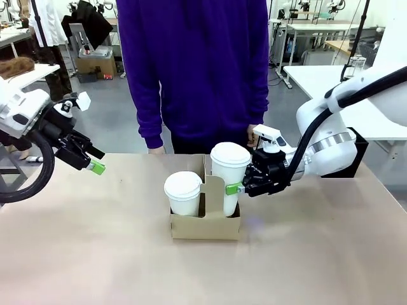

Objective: Pour a drink into a cup and package it in a carrier.
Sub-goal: Insert the held 600 ml Paper Cup into the Cup Carrier.

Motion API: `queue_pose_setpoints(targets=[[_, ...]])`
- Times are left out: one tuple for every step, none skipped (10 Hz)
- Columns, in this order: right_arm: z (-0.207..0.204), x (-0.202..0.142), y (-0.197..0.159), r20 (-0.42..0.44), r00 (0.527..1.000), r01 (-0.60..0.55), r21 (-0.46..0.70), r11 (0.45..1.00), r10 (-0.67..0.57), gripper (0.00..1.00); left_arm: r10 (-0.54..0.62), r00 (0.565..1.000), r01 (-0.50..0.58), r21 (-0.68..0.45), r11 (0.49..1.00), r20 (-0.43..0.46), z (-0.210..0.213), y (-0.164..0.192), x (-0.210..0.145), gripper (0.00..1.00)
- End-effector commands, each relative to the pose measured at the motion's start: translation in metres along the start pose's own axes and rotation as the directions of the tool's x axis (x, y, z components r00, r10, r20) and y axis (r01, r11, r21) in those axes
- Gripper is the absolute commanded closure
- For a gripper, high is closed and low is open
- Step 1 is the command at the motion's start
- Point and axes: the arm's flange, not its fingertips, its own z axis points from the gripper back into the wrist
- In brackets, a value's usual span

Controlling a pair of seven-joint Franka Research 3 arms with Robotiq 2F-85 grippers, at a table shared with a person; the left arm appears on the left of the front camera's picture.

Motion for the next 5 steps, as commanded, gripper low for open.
queue_pose_setpoints(targets=[[0.002,-0.004,-0.009,-0.014,0.999,-0.043,0.039,0.998,0.044,0.13,-0.053,0.998,0.054,-0.022,0.998,0.040,-0.003,0.002,-0.006,0.00],[0.002,-0.010,-0.011,-0.027,0.999,-0.042,0.059,0.997,0.044,0.13,-0.067,0.997,0.068,-0.020,0.998,0.043,-0.003,0.000,-0.010,0.00],[0.002,-0.017,-0.014,-0.038,0.998,-0.040,0.074,0.996,0.043,0.13,-0.056,0.998,0.056,-0.013,0.998,0.034,-0.005,0.000,-0.014,0.00],[0.002,-0.024,-0.016,-0.052,0.998,-0.042,0.087,0.995,0.047,0.13,-0.044,0.998,0.045,-0.015,0.999,0.037,-0.008,0.000,-0.016,0.00],[0.002,-0.028,-0.019,-0.063,0.997,-0.045,0.092,0.995,0.051,0.13,-0.020,0.999,0.021,-0.041,0.999,0.031,-0.007,-0.003,-0.014,0.00]])
